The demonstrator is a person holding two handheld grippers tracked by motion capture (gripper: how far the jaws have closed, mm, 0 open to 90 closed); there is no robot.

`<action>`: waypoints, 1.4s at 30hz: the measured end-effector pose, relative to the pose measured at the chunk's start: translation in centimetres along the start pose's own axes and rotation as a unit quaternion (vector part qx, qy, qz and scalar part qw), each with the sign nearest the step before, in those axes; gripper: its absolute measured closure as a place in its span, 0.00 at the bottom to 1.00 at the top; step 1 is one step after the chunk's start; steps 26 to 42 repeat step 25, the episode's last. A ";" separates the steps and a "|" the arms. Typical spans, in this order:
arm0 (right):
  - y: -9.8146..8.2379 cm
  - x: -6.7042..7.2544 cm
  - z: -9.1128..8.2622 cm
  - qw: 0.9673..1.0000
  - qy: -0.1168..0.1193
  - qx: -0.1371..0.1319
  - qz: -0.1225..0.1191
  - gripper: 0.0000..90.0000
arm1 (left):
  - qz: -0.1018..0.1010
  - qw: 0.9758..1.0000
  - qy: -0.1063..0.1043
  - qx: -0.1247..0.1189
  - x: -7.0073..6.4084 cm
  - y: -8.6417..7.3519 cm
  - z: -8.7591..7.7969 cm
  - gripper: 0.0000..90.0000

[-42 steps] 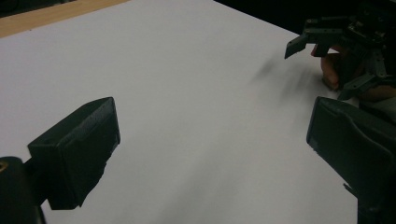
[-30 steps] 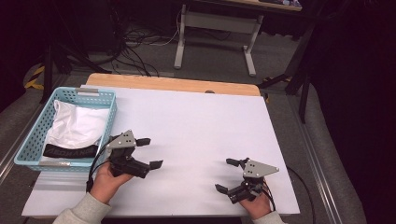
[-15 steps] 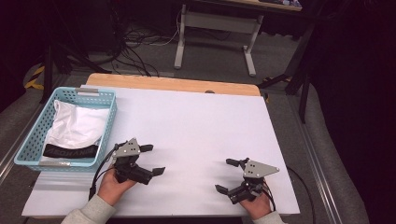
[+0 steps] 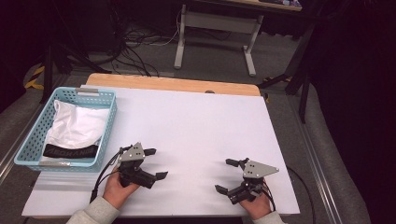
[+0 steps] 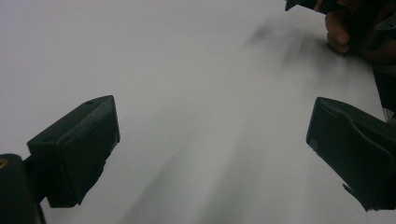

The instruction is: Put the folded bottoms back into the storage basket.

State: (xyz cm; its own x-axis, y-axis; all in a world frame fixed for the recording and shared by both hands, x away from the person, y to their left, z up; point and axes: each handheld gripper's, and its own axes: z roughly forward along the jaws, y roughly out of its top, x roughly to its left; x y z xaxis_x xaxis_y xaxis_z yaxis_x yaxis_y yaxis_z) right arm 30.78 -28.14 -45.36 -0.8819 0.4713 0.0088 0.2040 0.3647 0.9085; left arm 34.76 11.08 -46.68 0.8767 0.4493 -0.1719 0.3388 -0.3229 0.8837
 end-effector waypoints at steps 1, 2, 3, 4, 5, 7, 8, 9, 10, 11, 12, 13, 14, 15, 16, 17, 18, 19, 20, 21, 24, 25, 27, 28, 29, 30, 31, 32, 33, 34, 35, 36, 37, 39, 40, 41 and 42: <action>0.0 0.0 0.0 1.000 0.000 0.000 0.000 0.01 | 0.000 1.000 0.002 0.001 0.0 0.0 0.0 0.04; 0.0 0.0 0.0 1.000 -0.001 0.001 0.000 0.01 | 0.001 1.000 0.002 -0.001 -0.1 0.0 0.0 0.04; 0.0 0.0 0.0 1.000 0.000 0.001 0.000 0.01 | 0.001 1.000 0.002 -0.001 -0.1 0.0 0.0 0.04; 0.0 0.0 0.0 1.000 0.000 0.001 0.000 0.01 | 0.001 1.000 0.003 -0.002 -0.1 0.0 0.0 0.04; 0.0 0.0 0.0 1.000 0.000 0.001 0.000 0.01 | 0.001 1.000 0.003 0.000 -0.1 0.0 0.0 0.04; 0.0 0.0 0.0 1.000 0.000 0.001 0.000 0.01 | 0.000 1.000 0.002 -0.002 0.0 0.0 0.0 0.04; 0.0 0.0 0.0 1.000 0.000 0.000 0.000 0.01 | -0.003 1.000 0.001 -0.003 0.0 0.0 0.0 0.04; 0.0 0.0 0.0 1.000 0.000 0.000 0.000 0.01 | -0.005 1.000 0.003 -0.001 0.0 0.0 -0.1 0.04; 0.0 0.0 0.0 1.000 0.001 0.001 0.000 0.01 | -0.003 1.000 0.005 -0.002 0.0 0.1 -0.1 0.04; 0.0 0.0 0.0 1.000 0.001 0.001 0.000 0.01 | -0.004 1.000 0.007 -0.003 0.0 0.1 -0.1 0.04; 0.0 0.0 0.0 1.000 0.001 0.000 0.000 0.01 | -0.005 1.000 0.005 -0.002 0.0 0.1 -0.2 0.04; 0.0 0.0 0.0 1.000 0.001 0.001 0.000 0.01 | -0.005 1.000 0.006 -0.003 0.1 0.1 -0.2 0.04; 0.0 0.0 0.0 1.000 0.001 0.001 0.001 0.01 | -0.007 1.000 0.007 -0.004 0.1 0.2 -0.3 0.04; 0.0 0.0 0.0 1.000 0.001 0.001 0.000 0.01 | -0.007 1.000 0.009 -0.004 0.1 0.2 -0.3 0.04; 0.0 0.0 0.0 1.000 0.001 0.001 0.000 0.01 | -0.007 1.000 0.011 -0.004 0.1 0.2 -0.3 0.04; 0.0 0.0 0.0 1.000 0.001 0.001 0.000 0.01 | -0.007 1.000 0.012 -0.003 0.1 0.2 -0.4 0.04; 0.0 0.0 0.0 1.000 0.001 0.001 0.000 0.01 | -0.007 1.000 0.014 -0.001 0.2 0.2 -0.4 0.04; 0.0 0.0 0.0 1.000 0.001 0.001 0.000 0.01 | -0.007 1.000 0.015 -0.001 0.2 0.2 -0.4 0.04; 0.0 0.0 0.0 1.000 0.000 0.001 0.000 0.01 | -0.008 1.000 0.014 -0.001 0.2 0.2 -0.4 0.04; 0.0 0.0 0.0 1.000 0.000 0.001 0.000 0.01 | -0.004 1.000 0.015 -0.002 0.2 0.2 -0.4 0.04; 0.0 0.0 0.0 1.000 0.000 0.001 0.000 0.01 | -0.001 1.000 0.016 -0.003 0.1 0.2 -0.4 0.04; 0.0 0.0 0.0 1.000 0.000 0.001 0.000 0.01 | -0.001 1.000 0.017 -0.003 0.1 0.2 -0.4 0.04; 0.0 0.0 0.0 1.000 0.000 0.001 0.000 0.01 | -0.001 1.000 0.017 -0.003 0.1 0.2 -0.4 0.04; 0.0 0.0 0.0 1.000 0.000 0.001 0.000 0.01 | -0.001 1.000 0.017 -0.003 0.1 0.2 -0.4 0.04; 0.0 0.0 0.0 1.000 0.000 0.001 0.000 0.01 | -0.001 1.000 0.017 -0.003 0.1 0.2 -0.4 0.04; 0.0 0.0 0.0 1.000 0.000 0.001 0.000 0.01 | -0.001 1.000 0.017 -0.003 0.1 0.2 -0.4 0.04; 0.0 0.0 0.0 1.000 0.000 0.001 0.000 0.01 | -0.001 1.000 0.017 -0.003 0.1 0.2 -0.4 0.04; 0.0 0.0 0.0 1.000 0.000 0.001 0.000 0.01 | -0.001 1.000 0.017 -0.003 0.1 0.2 -0.4 0.04; 0.0 0.0 0.0 1.000 0.000 0.001 0.000 0.01 | -0.001 1.000 0.017 -0.003 0.1 0.2 -0.4 0.04; 0.0 0.0 0.0 1.000 0.000 0.001 0.000 0.01 | -0.001 1.000 0.017 -0.003 0.1 0.2 -0.4 0.04; 0.0 0.0 0.0 1.000 0.000 0.001 0.000 0.01 | -0.001 1.000 0.017 -0.003 0.1 0.2 -0.4 0.04; 0.0 0.0 0.0 1.000 0.000 0.001 0.000 0.01 | -0.001 1.000 0.017 -0.003 0.1 0.2 -0.4 0.04; 0.0 0.0 0.0 1.000 0.000 0.001 0.000 0.01 | -0.001 1.000 0.017 -0.003 0.1 0.2 -0.4 0.04; 0.0 0.0 0.0 1.000 0.000 0.001 0.000 0.01 | -0.001 1.000 0.017 -0.003 0.1 0.2 -0.4 0.04; 0.0 0.0 0.0 1.000 0.000 0.001 0.000 0.01 | -0.001 1.000 0.017 -0.003 0.1 0.2 -0.4 0.04; 0.0 0.0 0.0 1.000 0.000 0.001 0.000 0.01 | -0.001 1.000 0.017 -0.003 0.1 0.2 -0.4 0.04; 0.0 0.0 0.0 1.000 0.000 0.001 0.000 0.01 | -0.001 1.000 0.017 -0.003 0.1 0.2 -0.4 0.04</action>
